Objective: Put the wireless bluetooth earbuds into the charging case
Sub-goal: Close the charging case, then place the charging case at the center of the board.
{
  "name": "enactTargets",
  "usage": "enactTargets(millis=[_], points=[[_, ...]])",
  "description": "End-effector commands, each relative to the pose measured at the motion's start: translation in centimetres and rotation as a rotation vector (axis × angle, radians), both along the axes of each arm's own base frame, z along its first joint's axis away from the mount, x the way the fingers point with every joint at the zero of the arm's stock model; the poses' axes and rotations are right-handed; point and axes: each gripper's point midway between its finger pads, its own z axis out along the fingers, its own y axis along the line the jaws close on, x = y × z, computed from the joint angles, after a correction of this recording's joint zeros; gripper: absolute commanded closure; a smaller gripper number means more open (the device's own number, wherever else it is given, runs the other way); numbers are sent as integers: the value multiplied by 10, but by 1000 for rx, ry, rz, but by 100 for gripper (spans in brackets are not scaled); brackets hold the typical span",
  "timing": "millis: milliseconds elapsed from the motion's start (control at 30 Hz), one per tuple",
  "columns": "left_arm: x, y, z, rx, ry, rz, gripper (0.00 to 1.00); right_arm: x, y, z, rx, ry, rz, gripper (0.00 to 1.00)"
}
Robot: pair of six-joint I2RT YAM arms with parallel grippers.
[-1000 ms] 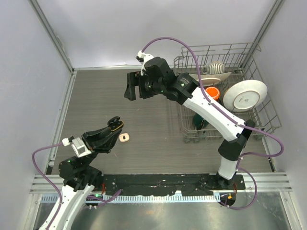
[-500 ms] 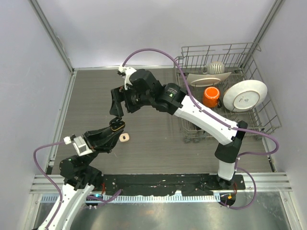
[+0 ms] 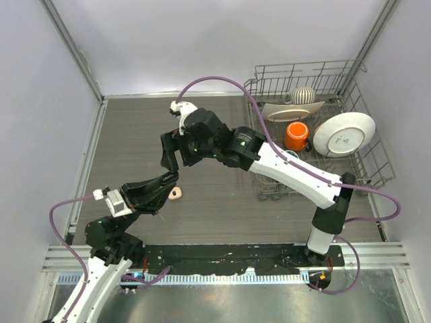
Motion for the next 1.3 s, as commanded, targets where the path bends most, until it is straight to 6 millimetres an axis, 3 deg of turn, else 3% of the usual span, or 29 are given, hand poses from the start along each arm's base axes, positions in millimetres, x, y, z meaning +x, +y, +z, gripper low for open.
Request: enactTargets(millis=[0, 67, 100, 133, 167, 200, 233, 300, 367, 400, 600, 933, 1033, 1267], points=[[4, 10, 17, -50, -20, 56, 100, 18, -35, 30, 29, -118, -186, 15], [13, 9, 6, -17, 57, 73, 100, 33, -56, 33, 14, -166, -312, 15], [13, 10, 11, -13, 74, 78, 100, 38, -64, 32, 10, -171, -354, 15], [22, 7, -4, 24, 165, 84, 100, 42, -71, 26, -9, -176, -391, 15], [29, 10, -8, 9, 231, 104, 100, 45, -81, 30, -2, -184, -426, 14], [29, 11, 0, -21, 290, 101, 100, 53, -93, 30, 0, -190, -501, 15], [42, 7, -23, 26, 420, 115, 100, 56, -103, 21, -20, -187, -543, 15], [46, 3, -22, 54, 492, 107, 100, 59, -125, 29, 17, -195, -630, 15], [55, -6, -36, 108, 600, 88, 100, 61, -134, 21, 53, -175, -657, 14], [57, -11, -40, 132, 631, 69, 100, 57, -142, 31, 101, -174, -658, 14], [80, -32, -77, 157, 855, 23, 100, 52, -153, 22, 164, -134, -675, 15], [106, -37, -125, 130, 1085, 83, 100, 45, -156, 3, 148, -95, -663, 15], [112, -38, -138, 116, 1141, 101, 95, 45, -161, 3, 149, -102, -675, 15], [129, -37, -179, 117, 1287, 203, 94, 41, -167, 10, 181, -97, -685, 15]])
